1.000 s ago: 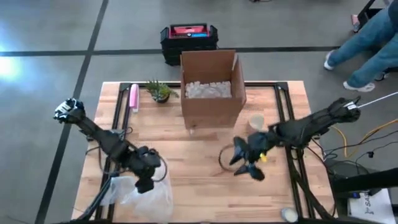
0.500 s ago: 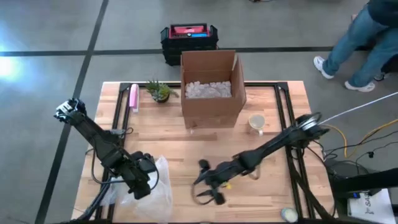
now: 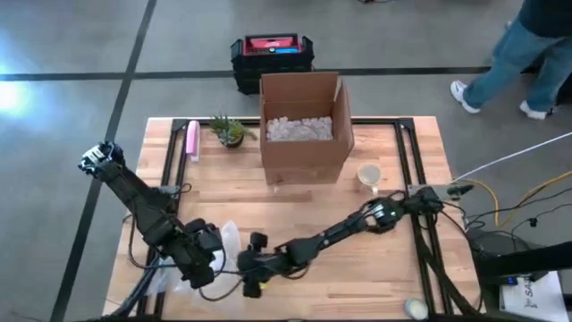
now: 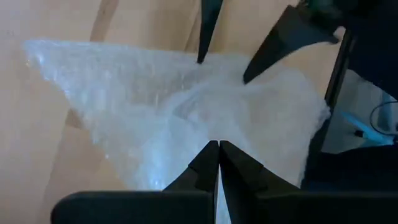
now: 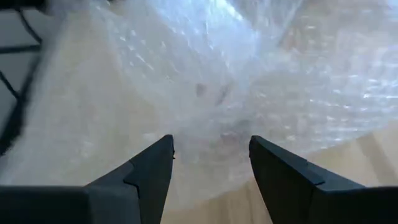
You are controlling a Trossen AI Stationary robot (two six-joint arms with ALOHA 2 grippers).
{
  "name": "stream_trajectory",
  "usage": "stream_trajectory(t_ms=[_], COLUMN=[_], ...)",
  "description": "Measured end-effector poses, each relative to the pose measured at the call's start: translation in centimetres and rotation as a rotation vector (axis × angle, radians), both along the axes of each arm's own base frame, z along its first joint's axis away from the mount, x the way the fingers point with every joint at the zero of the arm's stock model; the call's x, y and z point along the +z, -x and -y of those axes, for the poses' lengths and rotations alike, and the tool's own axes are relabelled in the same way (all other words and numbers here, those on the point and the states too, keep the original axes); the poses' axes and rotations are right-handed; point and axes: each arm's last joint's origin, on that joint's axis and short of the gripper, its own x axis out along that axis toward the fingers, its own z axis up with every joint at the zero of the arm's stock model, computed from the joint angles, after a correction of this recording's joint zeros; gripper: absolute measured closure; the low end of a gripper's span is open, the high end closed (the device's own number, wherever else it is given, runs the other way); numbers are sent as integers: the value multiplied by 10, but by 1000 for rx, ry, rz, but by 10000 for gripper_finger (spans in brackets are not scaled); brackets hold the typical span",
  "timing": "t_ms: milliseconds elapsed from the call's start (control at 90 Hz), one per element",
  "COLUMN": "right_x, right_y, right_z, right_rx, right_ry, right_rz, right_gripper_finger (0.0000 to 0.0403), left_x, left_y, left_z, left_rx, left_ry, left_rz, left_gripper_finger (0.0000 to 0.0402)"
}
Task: Wrap mug
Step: Prepare the bubble wrap
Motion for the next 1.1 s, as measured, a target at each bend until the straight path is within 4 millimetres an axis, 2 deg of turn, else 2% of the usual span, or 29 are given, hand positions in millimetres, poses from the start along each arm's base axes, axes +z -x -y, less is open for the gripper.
stream_trajectory(t_ms=[78, 178, 233, 356, 511, 656, 756, 900, 1022, 1100], right_x=[-3, 0, 2, 13, 38, 41, 42, 39, 40, 41], right_y=[-1, 4, 9, 32, 65, 80, 86, 94, 100, 106], right_z=[1, 3, 5, 7, -4, -13, -19, -25, -23, -24], right_rx=[-13, 4, 13, 5, 25, 36, 49, 72, 58, 52], right_ry=[37, 100, 137, 259, 391, 429, 445, 459, 482, 495], right_rz=[-69, -174, -230, -408, -563, -628, -645, -683, -734, -775], right_gripper_finger=[274, 366, 389, 390, 398, 401, 401, 402, 402, 402], left_x=[-3, -8, -10, -13, -14, -25, -43, -82, -118, -132], left_y=[-1, -4, -5, -6, -10, -18, -26, -37, -39, -37], left_z=[3, 6, 7, 9, 11, 17, 22, 28, 29, 28], left_rx=[-19, -30, -31, -35, -18, 6, 24, 35, 81, 114], left_ry=[-19, -34, -40, -47, -69, -97, -164, -270, -367, -405], left_rz=[-3, -8, -13, -17, 27, 79, 74, -12, -93, -116], left_gripper_finger=[402, 402, 402, 402, 402, 402, 402, 402, 402, 402])
